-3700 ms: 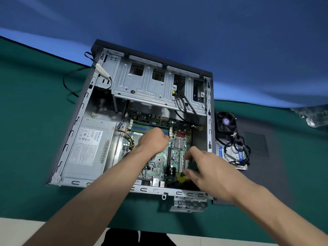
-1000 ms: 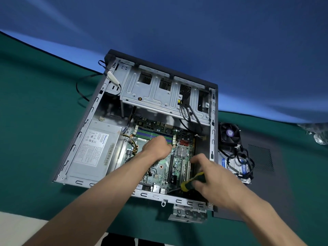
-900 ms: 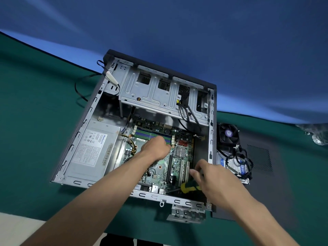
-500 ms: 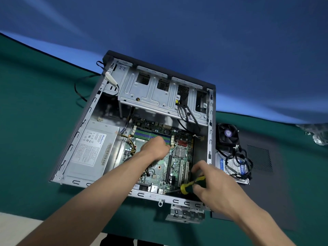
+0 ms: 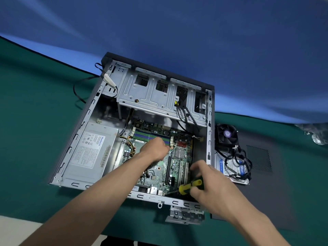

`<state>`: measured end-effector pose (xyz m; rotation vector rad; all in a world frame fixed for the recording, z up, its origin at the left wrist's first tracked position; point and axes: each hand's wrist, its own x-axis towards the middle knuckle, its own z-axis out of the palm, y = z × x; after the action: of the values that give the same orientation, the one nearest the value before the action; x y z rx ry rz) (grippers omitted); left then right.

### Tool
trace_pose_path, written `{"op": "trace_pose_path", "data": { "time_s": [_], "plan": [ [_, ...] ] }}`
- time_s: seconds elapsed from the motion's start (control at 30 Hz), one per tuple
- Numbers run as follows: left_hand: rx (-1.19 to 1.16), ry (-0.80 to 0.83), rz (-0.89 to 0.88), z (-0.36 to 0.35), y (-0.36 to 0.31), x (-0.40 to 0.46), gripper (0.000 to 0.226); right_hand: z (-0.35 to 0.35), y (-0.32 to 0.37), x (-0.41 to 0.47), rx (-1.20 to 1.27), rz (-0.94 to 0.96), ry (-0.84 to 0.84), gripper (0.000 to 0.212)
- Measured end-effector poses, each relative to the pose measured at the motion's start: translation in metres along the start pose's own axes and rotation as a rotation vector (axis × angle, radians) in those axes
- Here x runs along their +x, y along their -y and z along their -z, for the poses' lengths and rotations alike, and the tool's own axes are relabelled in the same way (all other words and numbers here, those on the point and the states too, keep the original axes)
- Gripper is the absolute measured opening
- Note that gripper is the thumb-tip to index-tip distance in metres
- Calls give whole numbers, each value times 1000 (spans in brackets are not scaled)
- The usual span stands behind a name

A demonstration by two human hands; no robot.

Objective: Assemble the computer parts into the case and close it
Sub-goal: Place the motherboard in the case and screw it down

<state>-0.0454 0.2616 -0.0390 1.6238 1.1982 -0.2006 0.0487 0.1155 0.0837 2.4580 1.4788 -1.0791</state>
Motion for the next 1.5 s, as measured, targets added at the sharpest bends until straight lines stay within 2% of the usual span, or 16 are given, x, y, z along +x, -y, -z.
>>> {"op": "trace_pose_path", "data": {
  "time_s": [0.07, 0.23, 0.3, 0.47, 0.53, 0.6, 0.7, 0.8, 0.93, 1.03, 1.17, 1.27, 1.33, 1.43, 1.5],
  "plan": [
    [5, 4, 5, -1, 0, 0, 42, 0, 0, 2, -64, -12, -36, 23],
    [8, 2, 7, 0, 0, -1, 42, 0, 3, 1, -8, -28, 15, 37],
    [14, 5, -2, -1, 0, -1, 43, 0, 2, 2, -54, -18, -10, 30],
    [17, -9, -3, -1, -1, -1, 43, -1, 3, -1, 0, -42, 17, 38],
    [20, -7, -3, -1, -1, -1, 43, -2, 1, 0, -88, -28, -45, 30],
    [22, -1, 0, -1, -1, -1, 44, -3, 2, 0, -113, -37, -102, 33],
    [12, 7, 5, 0, -1, -2, 43, -4, 5, -1, -40, -35, -42, 36],
    [13, 13, 4, -1, -1, -2, 43, -3, 4, 1, -115, -10, -43, 25],
    [8, 13, 4, -1, -1, -2, 43, -1, 4, 1, -52, -23, -12, 35],
    [9, 10, -4, 0, -1, -2, 45, -3, 4, 1, -105, -27, -26, 25],
    [6, 11, -7, -1, -1, -1, 45, -2, 2, -1, -10, -56, 24, 35],
    [14, 9, -6, -1, -1, -1, 44, -2, 2, 0, -37, -59, -6, 22],
    [13, 7, -3, -1, -1, -1, 43, -4, 2, -1, -49, -73, -47, 28],
    [-9, 14, -2, -1, 0, -2, 41, -2, 3, -2, 63, -98, 20, 28],
    [-10, 20, -1, -1, 0, -1, 41, -1, 2, -1, 14, -75, 14, 21]
  ]
}}
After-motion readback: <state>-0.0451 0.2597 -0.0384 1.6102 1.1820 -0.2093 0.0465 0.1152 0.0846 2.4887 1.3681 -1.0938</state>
